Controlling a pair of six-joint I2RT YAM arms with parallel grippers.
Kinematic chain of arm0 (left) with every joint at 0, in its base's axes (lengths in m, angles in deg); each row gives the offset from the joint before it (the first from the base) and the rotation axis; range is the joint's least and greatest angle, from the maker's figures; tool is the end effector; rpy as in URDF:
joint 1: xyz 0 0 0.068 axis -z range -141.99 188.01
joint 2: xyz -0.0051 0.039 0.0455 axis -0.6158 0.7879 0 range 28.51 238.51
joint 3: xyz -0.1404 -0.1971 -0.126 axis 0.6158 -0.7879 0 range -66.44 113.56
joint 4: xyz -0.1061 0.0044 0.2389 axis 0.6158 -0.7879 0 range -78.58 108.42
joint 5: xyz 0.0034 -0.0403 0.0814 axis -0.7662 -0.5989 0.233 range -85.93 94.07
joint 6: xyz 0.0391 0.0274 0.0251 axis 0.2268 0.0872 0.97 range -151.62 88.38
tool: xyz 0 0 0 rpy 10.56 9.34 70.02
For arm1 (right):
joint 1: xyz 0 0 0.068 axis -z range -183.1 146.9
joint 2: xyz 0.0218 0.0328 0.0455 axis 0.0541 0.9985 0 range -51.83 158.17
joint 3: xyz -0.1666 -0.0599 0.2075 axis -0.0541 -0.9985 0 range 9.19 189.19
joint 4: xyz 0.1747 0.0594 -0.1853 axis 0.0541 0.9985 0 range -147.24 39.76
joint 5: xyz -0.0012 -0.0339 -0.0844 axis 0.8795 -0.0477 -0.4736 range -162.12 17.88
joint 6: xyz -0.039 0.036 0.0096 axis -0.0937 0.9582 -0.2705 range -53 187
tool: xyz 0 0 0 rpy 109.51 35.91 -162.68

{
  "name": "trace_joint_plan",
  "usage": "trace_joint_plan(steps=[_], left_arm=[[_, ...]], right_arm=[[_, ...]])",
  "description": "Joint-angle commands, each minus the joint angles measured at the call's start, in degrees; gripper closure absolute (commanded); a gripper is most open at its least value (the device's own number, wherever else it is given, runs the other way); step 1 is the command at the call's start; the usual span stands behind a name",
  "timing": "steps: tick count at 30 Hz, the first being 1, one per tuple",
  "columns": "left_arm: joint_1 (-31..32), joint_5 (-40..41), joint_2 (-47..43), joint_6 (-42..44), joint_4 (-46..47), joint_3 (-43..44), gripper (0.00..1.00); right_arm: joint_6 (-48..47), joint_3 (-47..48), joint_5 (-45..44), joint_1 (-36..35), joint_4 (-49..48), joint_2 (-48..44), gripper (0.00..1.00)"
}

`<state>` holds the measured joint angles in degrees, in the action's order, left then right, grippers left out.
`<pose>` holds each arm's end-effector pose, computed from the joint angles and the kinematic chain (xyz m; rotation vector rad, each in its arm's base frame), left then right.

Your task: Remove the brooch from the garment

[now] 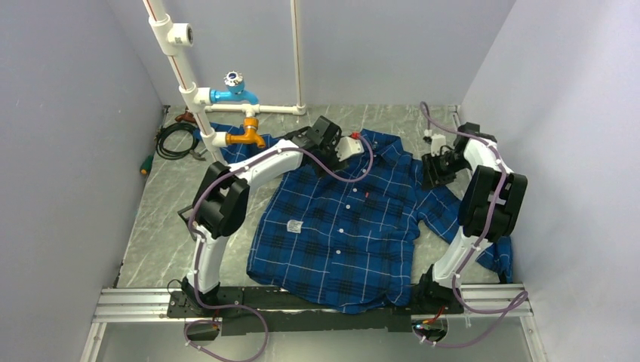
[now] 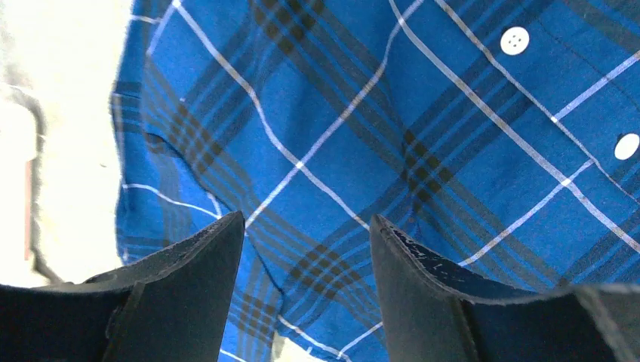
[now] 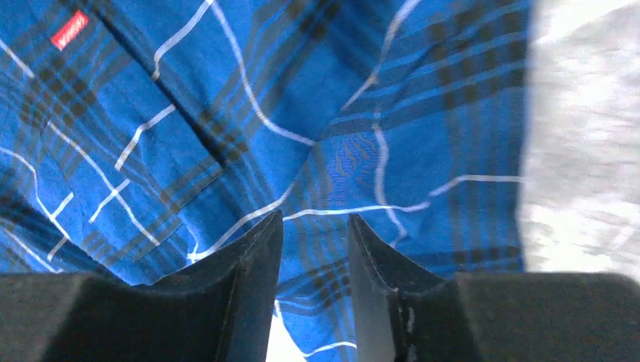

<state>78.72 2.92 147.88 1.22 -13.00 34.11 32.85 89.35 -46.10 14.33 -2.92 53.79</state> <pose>0.3564 -0.3076 0.2370 1.4735 1.9566 -0.0851 0.3451 -0.0921 0.2122 -0.4557 2.7114 0.4648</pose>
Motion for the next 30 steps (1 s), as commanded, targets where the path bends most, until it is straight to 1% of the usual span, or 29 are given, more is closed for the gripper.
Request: trace_joint_plan(steps=[1,3,6,10,15,20,22,24,27,30], left_arm=[[0.1,-0.9,2.7,-3.1,-3.1,0.3,0.33],[0.1,0.9,4.2,-2.8,-3.6,0.5,0.34],[-0.6,3.0,5.9,-2.4,-3.2,0.1,0.34],[-2.9,5.6,9.3,-1.9,-3.5,1.7,0.36],[-6.7,7.5,13.9,-2.2,-5.0,7.1,0.37],[-9.0,10.6,16.2,-0.7,-4.5,10.7,0.37],[-9.7,11.5,16.6,0.1,-3.5,11.3,0.36],[-10.4,12.1,17.1,0.8,-3.0,12.3,0.35],[-11.3,12.4,18.1,1.3,-3.3,15.0,0.31],[-11.8,10.5,17.0,1.2,-3.5,17.0,0.27]], right_arm=[[-0.7,-3.8,-0.7,-2.3,-3.6,-1.3,0.65],[-0.2,-3.7,-2.5,-2.6,-5.8,0.8,0.69],[0.2,-1.2,-5.0,-2.5,-7.3,4.5,0.73],[-0.3,3.1,-7.4,-2.4,-8.1,9.0,0.74],[-1.0,9.0,-9.1,-2.4,-7.8,14.5,0.74],[-2.0,13.9,-11.7,-2.1,-7.9,18.9,0.73],[-1.7,16.8,-11.9,-2.1,-7.5,21.2,0.71],[-1.3,20.5,-11.4,-2.1,-7.0,22.6,0.66],[-0.6,24.3,-10.8,-2.1,-6.8,23.8,0.58],[-0.2,27.2,-9.6,-2.1,-6.3,24.0,0.49]])
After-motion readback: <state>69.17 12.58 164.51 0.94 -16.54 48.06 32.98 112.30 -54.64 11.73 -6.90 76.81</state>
